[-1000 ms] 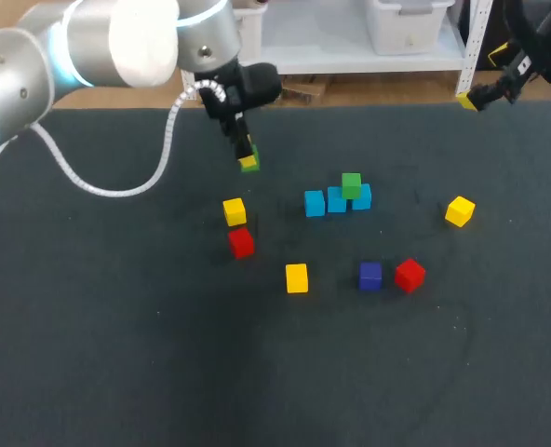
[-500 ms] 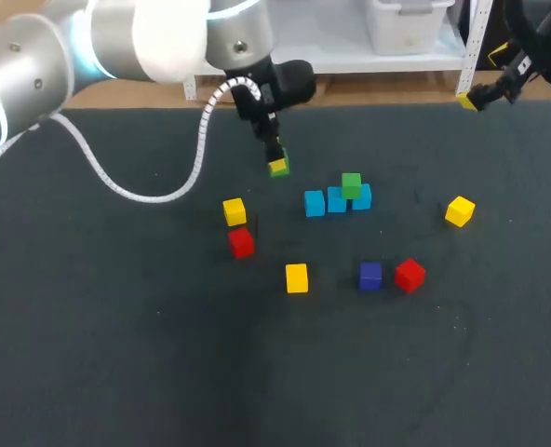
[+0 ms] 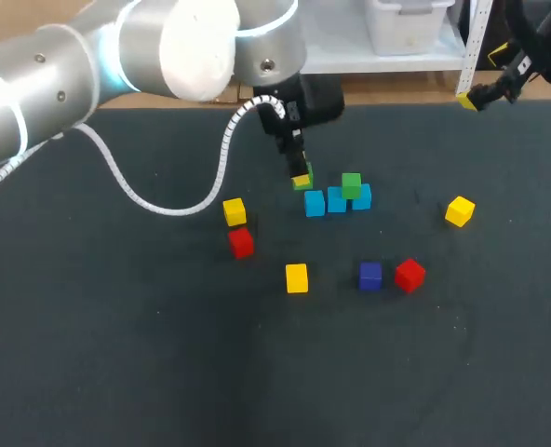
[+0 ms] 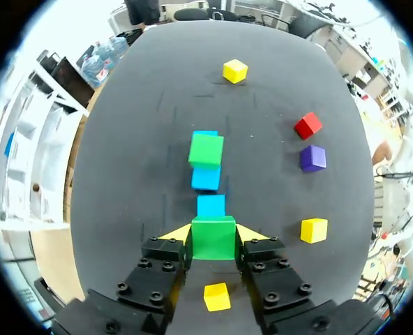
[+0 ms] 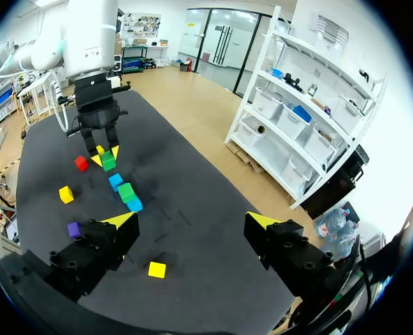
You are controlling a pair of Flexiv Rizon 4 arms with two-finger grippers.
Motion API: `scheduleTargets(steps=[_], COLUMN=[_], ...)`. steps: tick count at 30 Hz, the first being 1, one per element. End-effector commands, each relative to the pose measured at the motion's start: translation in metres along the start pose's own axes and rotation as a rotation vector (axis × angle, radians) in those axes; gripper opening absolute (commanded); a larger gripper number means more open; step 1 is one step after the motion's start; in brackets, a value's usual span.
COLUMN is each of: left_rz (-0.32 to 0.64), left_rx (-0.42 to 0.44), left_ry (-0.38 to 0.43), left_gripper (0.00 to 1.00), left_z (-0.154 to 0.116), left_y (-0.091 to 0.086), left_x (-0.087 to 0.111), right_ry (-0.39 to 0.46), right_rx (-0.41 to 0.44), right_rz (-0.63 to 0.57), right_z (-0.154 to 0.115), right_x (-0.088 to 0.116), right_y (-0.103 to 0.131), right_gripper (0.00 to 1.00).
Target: Place the blue cubes, place green cubes on the blue cubes, place the yellow cubes on the green cubes, then place the red cubes on the yellow cubes, and place purple cube on the red cubes.
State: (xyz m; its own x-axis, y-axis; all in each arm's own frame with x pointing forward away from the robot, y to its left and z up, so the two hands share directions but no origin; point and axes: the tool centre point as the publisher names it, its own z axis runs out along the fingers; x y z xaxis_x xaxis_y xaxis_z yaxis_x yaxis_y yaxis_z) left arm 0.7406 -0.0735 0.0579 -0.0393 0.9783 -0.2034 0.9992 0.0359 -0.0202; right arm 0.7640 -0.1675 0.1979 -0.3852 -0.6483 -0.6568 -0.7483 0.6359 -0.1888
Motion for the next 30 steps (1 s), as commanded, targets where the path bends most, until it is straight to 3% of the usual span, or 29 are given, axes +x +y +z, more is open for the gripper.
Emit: scheduleTargets(steps=[1, 30], left_rz=[0.018, -0.009], left_rx=[0.004, 0.019], left_ry=[0.002, 0.012], left_gripper=[0.0, 0.0], left_z=[0.004, 0.026], left_y=[-0.003, -0.004], left_x=[-0.01, -0.028], right_ry=[0.0, 0.0], right_rx=[0.0, 0.0], right_rz=[0.0, 0.0], right_z=[0.0, 0.0], right_x=[0.0, 0.0], right_y=[0.0, 0.0], right_gripper=[1.0, 1.0])
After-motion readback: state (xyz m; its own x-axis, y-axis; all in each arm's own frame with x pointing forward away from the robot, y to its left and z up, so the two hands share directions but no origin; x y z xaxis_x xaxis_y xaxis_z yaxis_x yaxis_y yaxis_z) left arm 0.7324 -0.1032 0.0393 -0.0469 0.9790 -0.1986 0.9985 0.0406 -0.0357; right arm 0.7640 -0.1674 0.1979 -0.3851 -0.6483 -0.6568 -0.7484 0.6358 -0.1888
